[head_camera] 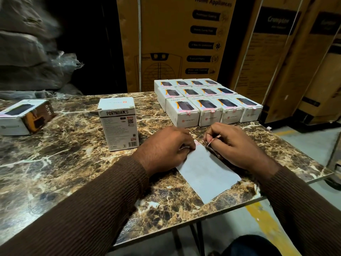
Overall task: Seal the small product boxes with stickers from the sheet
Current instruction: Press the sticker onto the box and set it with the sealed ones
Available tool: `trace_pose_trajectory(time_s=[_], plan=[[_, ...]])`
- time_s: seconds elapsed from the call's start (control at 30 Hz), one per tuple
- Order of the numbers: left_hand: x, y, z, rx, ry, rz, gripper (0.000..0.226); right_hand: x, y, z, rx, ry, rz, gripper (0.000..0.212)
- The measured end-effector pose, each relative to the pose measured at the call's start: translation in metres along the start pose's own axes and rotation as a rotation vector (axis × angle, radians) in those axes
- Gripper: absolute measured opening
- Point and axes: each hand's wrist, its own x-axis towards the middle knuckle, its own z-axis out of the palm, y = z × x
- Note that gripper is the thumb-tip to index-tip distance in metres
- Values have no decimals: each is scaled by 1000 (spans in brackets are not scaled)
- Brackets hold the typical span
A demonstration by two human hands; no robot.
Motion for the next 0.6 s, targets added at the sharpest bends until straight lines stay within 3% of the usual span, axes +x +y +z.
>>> trace_pose_trajectory(time_s=[0.13,0.37,0.6], plan=[[-2,0,-1,-45,35,-3,24,-1,0,-1,21,41,-5,10],[-3,0,-6,-43,176,-19,34,-2,-3,-2,68,52,24,11],[-16,1,-37,-45,333,46,26,4,-18,-4,100,78,-17,13]])
